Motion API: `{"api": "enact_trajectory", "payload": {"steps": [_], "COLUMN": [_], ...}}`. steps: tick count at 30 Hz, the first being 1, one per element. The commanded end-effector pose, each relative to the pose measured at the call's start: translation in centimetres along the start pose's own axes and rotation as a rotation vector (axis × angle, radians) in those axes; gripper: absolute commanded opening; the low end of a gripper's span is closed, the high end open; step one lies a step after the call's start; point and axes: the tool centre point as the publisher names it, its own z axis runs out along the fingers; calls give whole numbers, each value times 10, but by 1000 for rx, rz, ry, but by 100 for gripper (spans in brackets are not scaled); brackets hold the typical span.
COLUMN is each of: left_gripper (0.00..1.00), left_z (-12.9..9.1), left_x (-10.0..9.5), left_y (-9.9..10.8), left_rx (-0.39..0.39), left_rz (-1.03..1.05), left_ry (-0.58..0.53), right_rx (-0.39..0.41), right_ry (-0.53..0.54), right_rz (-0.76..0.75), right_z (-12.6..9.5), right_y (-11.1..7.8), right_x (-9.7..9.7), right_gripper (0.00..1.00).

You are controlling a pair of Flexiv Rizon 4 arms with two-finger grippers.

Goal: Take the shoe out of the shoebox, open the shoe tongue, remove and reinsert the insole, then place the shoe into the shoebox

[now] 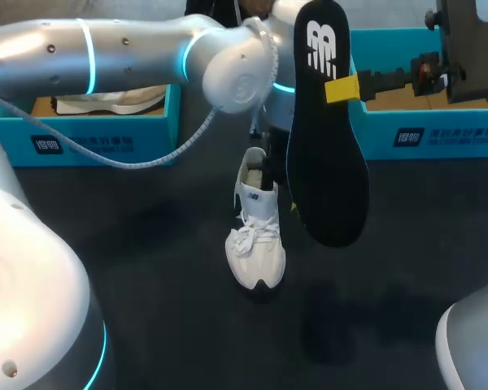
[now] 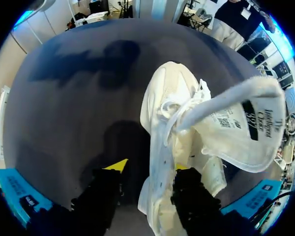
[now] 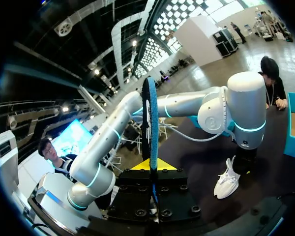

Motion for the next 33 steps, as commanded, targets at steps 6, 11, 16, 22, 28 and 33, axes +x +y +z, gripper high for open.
{"api": "enact_trajectory", "payload": {"steps": [6, 11, 16, 22, 28, 33], "left_gripper": [100, 100, 100, 100, 100, 100], "left_z": [-43, -63, -85, -126, -157, -176], "left_x": [24, 27, 31, 39, 51, 61], "left_y": [4, 6, 11, 12, 3, -9], "left_rx": [1, -1, -25, -50, -75, -96], "left_rz": [-65, -87, -100, -92, -65, -46], "left_ry": [-271, -400, -514, -668, -791, -900], "right_rx": [6, 6, 6, 6, 8, 11], "right_ry": [0, 0, 0, 0, 13, 53], "right_rz": [1, 1, 1, 1, 70, 171], "right_z": [3, 3, 3, 3, 4, 1], "right_y": [4, 4, 4, 4, 14, 23], "right_x": [-1, -1, -1, -1, -16, -38], "right_gripper": [0, 0, 0, 0, 0, 0]}}
